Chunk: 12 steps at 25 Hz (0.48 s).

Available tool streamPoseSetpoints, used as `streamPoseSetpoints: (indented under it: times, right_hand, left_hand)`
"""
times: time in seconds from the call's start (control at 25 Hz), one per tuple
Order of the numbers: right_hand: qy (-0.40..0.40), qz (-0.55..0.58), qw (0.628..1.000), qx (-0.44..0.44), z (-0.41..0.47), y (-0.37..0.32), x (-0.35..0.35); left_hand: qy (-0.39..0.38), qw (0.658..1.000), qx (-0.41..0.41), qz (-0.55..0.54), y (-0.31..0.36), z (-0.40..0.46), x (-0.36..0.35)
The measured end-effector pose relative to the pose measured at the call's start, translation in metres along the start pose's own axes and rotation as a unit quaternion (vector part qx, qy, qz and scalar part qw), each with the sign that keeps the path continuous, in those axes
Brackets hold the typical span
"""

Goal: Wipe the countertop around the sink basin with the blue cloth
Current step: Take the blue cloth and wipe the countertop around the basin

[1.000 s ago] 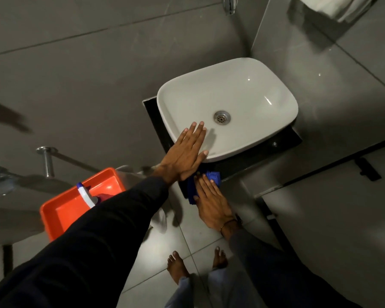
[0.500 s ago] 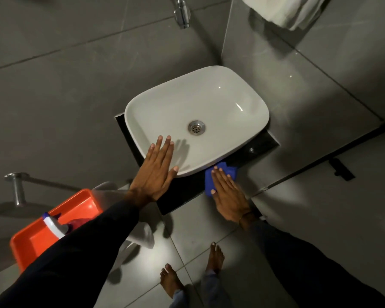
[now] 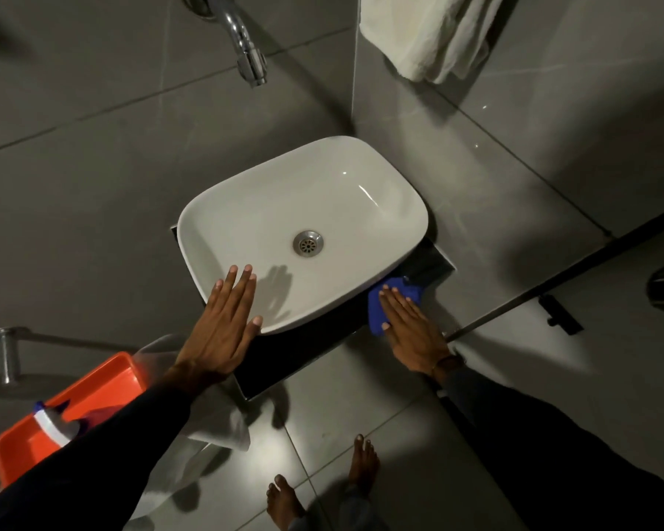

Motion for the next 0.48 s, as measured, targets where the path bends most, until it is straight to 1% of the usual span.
streamPoseSetpoints:
  times: [0.04,0.08,0.16,0.24,0.28,0.36,0.4,0.44,0.48]
  right_hand:
    - [0.007,-0.009,1.0,0.019,0.007,0.017,0.007]
    - [0.009,-0.02,1.0,0.003,0.018,0.038,0.017]
    - [-0.012,-0.025,0.996,-0.085,0.041,0.081,0.039]
    - [-0.027,-0.018,0.988,-0.148,0.052,0.089,0.042]
    - [-0.021,-0.016,0.988,-0.155,0.051,0.077,0.038]
    - [0.014,-0.005,0.993,-0.119,0.031,0.04,0.018]
    - [0.01,0.014,0.997,-0.081,0.016,0.021,0.011]
    - [-0.01,0.025,0.999,-0.034,0.005,0.01,0.006]
    - [-0.024,0.021,0.999,0.001,0.002,0.008,0.003]
  left_hand:
    - [-0.002,1.0,0.001,0.005,0.0,0.0,0.0]
    - [-0.006,1.0,0.003,0.008,-0.001,0.001,0.0]
    - [-0.009,1.0,0.01,0.009,-0.001,0.002,-0.001]
    - [-0.005,1.0,0.018,0.009,-0.001,0.003,-0.001]
    - [-0.005,1.0,0.02,0.008,-0.001,0.003,-0.001]
    - [0.001,1.0,0.022,0.012,0.0,0.002,-0.003]
    - [0.002,1.0,0.021,0.016,0.001,0.002,-0.004]
    - [0.003,1.0,0.02,0.018,0.0,0.002,-0.003]
    - [0.003,1.0,0.02,0.019,-0.001,0.002,-0.003]
Point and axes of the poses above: each hand's wrist, its own z-axis towards the middle knuckle, its own x-axis out of the back of the hand, y = z × x, the point moved 4 cm from there along z, towards the middle knuckle, and after that the axes turned 6 degrees about -x, right-handed, at the moved point
